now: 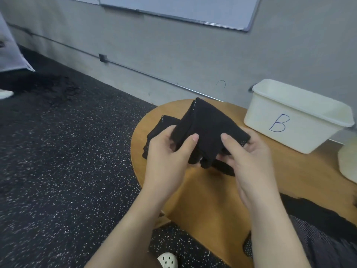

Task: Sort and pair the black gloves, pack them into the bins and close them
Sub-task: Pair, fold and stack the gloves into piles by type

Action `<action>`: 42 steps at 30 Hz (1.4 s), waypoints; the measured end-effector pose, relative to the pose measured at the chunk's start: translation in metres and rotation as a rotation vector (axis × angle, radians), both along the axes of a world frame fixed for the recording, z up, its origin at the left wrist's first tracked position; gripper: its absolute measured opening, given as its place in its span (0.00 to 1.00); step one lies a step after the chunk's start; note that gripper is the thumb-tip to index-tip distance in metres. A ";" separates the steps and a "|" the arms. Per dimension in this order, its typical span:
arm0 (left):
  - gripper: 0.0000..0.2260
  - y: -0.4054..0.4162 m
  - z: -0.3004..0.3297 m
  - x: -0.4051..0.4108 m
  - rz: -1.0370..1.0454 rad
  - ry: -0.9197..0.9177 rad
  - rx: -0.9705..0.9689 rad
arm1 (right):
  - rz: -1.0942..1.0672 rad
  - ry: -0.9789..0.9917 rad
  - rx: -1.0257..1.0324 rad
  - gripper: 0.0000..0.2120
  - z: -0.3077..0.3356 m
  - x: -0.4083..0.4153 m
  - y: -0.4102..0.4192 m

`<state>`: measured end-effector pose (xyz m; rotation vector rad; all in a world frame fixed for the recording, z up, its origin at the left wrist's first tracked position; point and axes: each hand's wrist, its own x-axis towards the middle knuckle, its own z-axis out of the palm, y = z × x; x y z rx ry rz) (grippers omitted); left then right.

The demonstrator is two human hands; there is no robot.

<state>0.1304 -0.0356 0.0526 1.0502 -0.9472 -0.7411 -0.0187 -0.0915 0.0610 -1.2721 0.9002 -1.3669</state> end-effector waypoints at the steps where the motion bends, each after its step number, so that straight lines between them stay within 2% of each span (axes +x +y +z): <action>1: 0.02 -0.003 0.001 0.006 0.020 0.006 0.002 | -0.001 0.018 -0.008 0.07 0.000 0.009 -0.005; 8: 0.04 -0.023 -0.006 0.046 0.137 0.073 0.088 | -0.040 0.188 -0.082 0.07 -0.014 0.057 -0.035; 14: 0.01 -0.031 -0.022 0.059 0.199 0.040 0.170 | -0.186 0.293 -0.027 0.02 -0.023 0.080 -0.054; 19: 0.06 -0.032 -0.025 0.058 0.246 0.100 0.175 | -0.240 0.381 -0.053 0.11 -0.027 0.088 -0.056; 25: 0.09 -0.029 -0.024 0.056 0.344 0.091 0.165 | -0.220 0.428 -0.044 0.10 -0.032 0.088 -0.057; 29: 0.11 -0.028 -0.029 0.061 0.427 0.006 0.187 | -0.228 0.447 -0.051 0.11 -0.036 0.084 -0.057; 32: 0.09 -0.027 -0.034 0.062 0.538 -0.153 0.217 | -0.258 0.526 -0.010 0.10 -0.036 0.084 -0.055; 36: 0.10 -0.025 -0.035 0.062 0.656 -0.540 0.139 | -0.389 0.819 -0.073 0.26 -0.037 0.083 -0.045; 39: 0.16 -0.029 -0.037 0.056 0.560 -0.731 0.120 | -0.513 0.921 -0.215 0.22 -0.037 0.080 -0.037; 42: 0.22 -0.034 -0.041 0.049 0.412 -0.746 0.159 | -0.508 0.841 -0.384 0.16 -0.039 0.076 -0.034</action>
